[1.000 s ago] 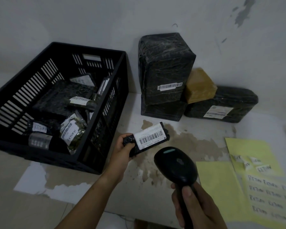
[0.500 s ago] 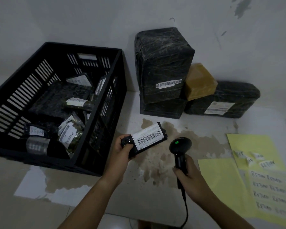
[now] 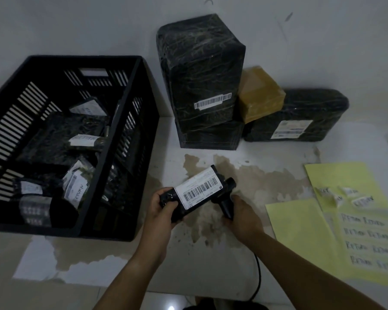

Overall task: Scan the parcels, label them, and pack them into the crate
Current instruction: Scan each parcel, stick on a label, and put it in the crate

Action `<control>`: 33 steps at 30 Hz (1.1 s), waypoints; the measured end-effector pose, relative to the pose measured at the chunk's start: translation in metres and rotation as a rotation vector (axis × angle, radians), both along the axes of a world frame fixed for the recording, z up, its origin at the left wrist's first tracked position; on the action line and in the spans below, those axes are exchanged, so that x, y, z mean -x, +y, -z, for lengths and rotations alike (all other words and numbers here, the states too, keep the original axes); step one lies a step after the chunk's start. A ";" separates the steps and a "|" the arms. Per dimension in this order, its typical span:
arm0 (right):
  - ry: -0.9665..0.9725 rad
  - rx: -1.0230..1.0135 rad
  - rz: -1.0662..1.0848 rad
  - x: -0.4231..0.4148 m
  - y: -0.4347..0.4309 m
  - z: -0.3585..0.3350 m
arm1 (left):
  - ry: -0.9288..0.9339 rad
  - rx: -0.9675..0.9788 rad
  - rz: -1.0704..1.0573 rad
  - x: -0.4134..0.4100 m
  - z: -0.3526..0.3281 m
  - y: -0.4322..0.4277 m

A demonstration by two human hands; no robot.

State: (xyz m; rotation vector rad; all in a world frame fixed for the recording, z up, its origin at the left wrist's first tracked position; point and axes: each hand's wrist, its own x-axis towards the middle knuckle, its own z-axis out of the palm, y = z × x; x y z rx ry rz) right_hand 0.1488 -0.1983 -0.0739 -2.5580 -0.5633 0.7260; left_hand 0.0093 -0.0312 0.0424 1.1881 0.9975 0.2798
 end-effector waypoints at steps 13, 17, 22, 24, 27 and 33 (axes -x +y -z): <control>0.005 -0.082 -0.160 0.003 -0.048 -0.010 | 0.062 -0.049 0.042 -0.018 0.004 -0.045; -0.025 -0.162 -0.190 -0.008 -0.118 -0.024 | 0.076 -0.018 0.033 -0.032 0.010 -0.079; -0.142 -0.173 -0.004 -0.064 -0.226 -0.032 | 0.097 0.016 0.048 -0.059 0.018 -0.135; -0.173 -0.158 0.093 -0.096 -0.258 -0.030 | 0.104 0.032 0.046 -0.069 0.021 -0.157; -0.189 -0.183 0.187 -0.141 -0.284 -0.030 | 0.106 0.053 0.031 -0.084 0.022 -0.184; -0.139 -0.223 0.164 -0.197 -0.278 -0.020 | 0.084 0.052 0.006 -0.103 0.013 -0.218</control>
